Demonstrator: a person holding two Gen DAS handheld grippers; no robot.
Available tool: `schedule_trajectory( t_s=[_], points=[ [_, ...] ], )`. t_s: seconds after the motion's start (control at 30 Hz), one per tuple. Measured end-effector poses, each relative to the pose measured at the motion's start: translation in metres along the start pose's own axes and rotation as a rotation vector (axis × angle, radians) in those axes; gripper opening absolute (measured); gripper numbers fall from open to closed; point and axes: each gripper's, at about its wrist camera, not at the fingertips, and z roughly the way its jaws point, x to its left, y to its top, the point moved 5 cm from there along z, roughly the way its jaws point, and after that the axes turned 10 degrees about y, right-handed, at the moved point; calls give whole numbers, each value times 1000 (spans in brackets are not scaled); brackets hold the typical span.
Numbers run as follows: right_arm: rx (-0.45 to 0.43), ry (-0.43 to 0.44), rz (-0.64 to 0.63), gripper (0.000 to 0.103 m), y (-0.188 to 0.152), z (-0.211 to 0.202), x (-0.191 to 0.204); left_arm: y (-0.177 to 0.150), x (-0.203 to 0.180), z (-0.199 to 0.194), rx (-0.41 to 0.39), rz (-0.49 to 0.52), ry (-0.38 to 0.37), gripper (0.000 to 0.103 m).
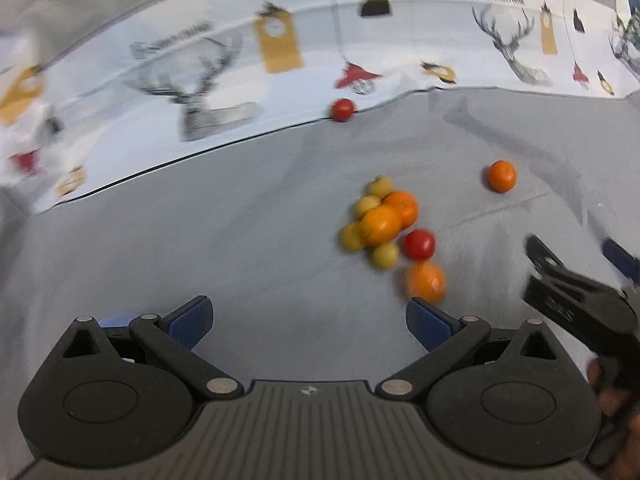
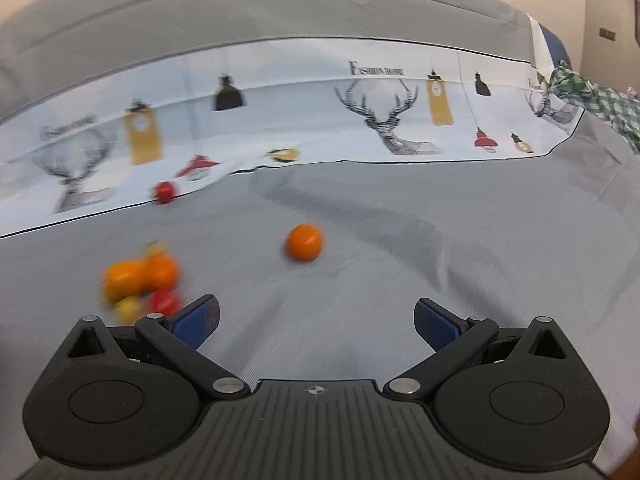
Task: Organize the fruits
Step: 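Grasp a tangerine with the right gripper while the left gripper grasps another tangerine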
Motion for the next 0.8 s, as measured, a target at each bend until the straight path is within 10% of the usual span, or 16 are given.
schedule_trajectory(
  t_s=[0.47,0.6,0.67,0.73,0.8],
  points=[
    [91,-5,3,102,17,152,-10,60,-60,107,120,126,-48,99],
    [86,7,6,102,18,153,-13,66,-57,107,132,91,-167,38],
    [68,-7,-11,81,17,150,-13,68,-55,103,142,103,-169,38],
    [52,15,-53,37,20,145,-9,66,-48,97,123,106,-171,38],
    [49,14,-65,37,21,144,-8,61,-36,94,117,81,-157,38]
  ],
)
